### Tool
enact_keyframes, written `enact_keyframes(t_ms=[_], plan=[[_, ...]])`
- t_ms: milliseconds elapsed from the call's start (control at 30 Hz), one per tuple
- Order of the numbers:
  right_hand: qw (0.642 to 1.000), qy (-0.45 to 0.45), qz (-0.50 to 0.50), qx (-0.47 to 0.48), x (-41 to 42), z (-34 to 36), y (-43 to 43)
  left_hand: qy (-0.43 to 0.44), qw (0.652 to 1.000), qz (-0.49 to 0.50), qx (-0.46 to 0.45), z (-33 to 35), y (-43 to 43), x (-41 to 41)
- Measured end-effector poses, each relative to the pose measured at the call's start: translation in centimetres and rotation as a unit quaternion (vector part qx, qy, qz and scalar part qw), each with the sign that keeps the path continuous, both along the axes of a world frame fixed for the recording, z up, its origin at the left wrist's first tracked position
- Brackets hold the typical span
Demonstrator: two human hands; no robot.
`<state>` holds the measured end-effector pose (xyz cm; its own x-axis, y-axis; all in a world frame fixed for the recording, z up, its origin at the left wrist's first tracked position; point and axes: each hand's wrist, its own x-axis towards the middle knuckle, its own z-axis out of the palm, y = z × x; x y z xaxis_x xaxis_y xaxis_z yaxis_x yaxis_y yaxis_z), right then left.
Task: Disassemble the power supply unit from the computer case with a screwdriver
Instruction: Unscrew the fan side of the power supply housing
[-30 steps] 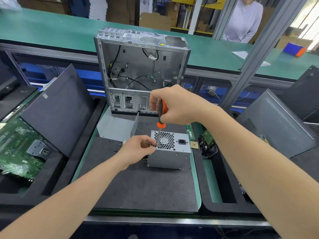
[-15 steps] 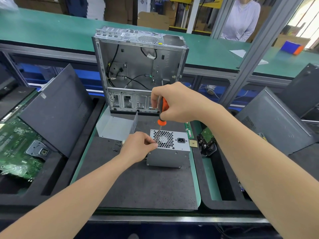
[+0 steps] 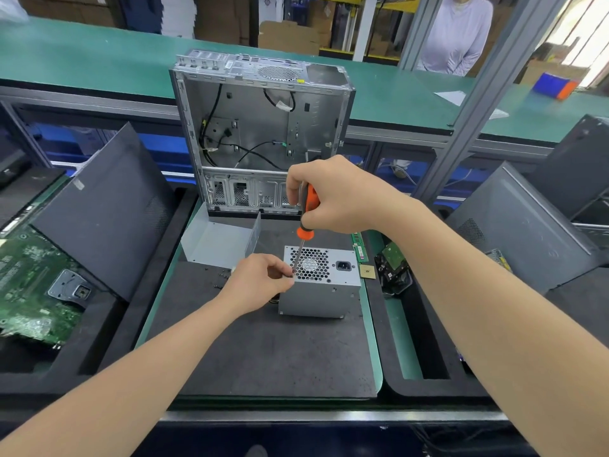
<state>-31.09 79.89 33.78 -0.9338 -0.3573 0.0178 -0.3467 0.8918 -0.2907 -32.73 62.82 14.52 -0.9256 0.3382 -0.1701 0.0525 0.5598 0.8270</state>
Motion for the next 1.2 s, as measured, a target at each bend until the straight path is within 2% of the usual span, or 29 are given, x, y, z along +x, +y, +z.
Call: enact_keyframes(t_ms=[367, 600, 900, 1200], plan=[[1.0, 0.008, 0.003, -0.009, 0.0, 0.1, 0.2, 0.01, 0.996, 0.085, 0.012, -0.7, 1.3, 0.7], [1.0, 0.009, -0.003, -0.011, 0.0, 0.0, 0.6, -0.009, 0.983, 0.165, 0.078, -1.6, 2.1, 1.4], [1.0, 0.019, 0.0, -0.023, -0.1, -1.1, 0.7, -0.017, 0.993, 0.096, 0.071, -1.8, 0.4, 0.8], [1.0, 0.016, 0.011, -0.013, -0.4, -1.3, 0.6, -0.026, 0.991, 0.097, 0.083, -2.2, 0.5, 0.9]])
